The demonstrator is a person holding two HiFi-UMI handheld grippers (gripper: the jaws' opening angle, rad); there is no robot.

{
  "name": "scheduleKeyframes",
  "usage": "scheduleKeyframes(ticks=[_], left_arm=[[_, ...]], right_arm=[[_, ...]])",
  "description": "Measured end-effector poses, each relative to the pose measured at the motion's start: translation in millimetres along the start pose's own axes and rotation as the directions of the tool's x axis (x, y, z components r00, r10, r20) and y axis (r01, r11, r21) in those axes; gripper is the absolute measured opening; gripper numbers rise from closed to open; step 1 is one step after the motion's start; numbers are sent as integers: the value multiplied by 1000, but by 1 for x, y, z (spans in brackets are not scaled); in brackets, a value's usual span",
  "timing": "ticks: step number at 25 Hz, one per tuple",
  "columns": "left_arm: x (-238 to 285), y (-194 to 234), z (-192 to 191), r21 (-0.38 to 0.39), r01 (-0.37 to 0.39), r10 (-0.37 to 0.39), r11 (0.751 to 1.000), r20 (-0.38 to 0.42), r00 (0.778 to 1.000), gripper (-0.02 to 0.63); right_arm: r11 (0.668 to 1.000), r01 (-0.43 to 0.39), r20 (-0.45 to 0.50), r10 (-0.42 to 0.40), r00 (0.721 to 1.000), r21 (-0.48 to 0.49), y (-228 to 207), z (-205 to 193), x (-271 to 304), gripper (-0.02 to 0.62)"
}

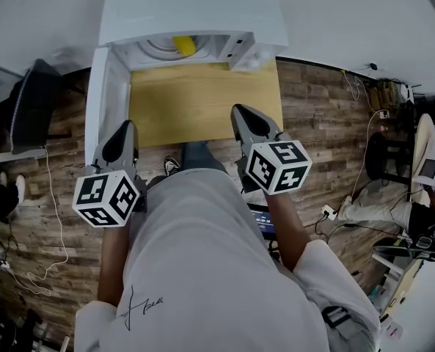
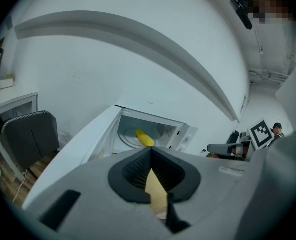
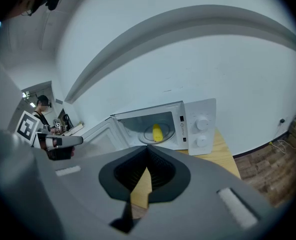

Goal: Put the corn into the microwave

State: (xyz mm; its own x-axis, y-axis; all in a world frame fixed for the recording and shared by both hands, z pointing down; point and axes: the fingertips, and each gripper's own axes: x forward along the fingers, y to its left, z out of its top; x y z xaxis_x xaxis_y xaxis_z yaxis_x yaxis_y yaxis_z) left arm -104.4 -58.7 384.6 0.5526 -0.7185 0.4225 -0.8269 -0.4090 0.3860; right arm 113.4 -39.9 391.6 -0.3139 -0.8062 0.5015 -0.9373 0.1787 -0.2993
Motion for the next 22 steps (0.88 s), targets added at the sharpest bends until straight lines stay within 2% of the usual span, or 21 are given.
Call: scheduleKeyframes(ticks=[11,22], left_arm=[[-6,10,-4,9,-47,47,999,-21,999,-14],[-4,11,-8,7,-47,47,999,-39,998,-14]], right_arm=[[1000,-25,15,25,1000,-4,4,0,-4,11],[1000,15,15,-15,1000,-8,-2,0,-8,11]])
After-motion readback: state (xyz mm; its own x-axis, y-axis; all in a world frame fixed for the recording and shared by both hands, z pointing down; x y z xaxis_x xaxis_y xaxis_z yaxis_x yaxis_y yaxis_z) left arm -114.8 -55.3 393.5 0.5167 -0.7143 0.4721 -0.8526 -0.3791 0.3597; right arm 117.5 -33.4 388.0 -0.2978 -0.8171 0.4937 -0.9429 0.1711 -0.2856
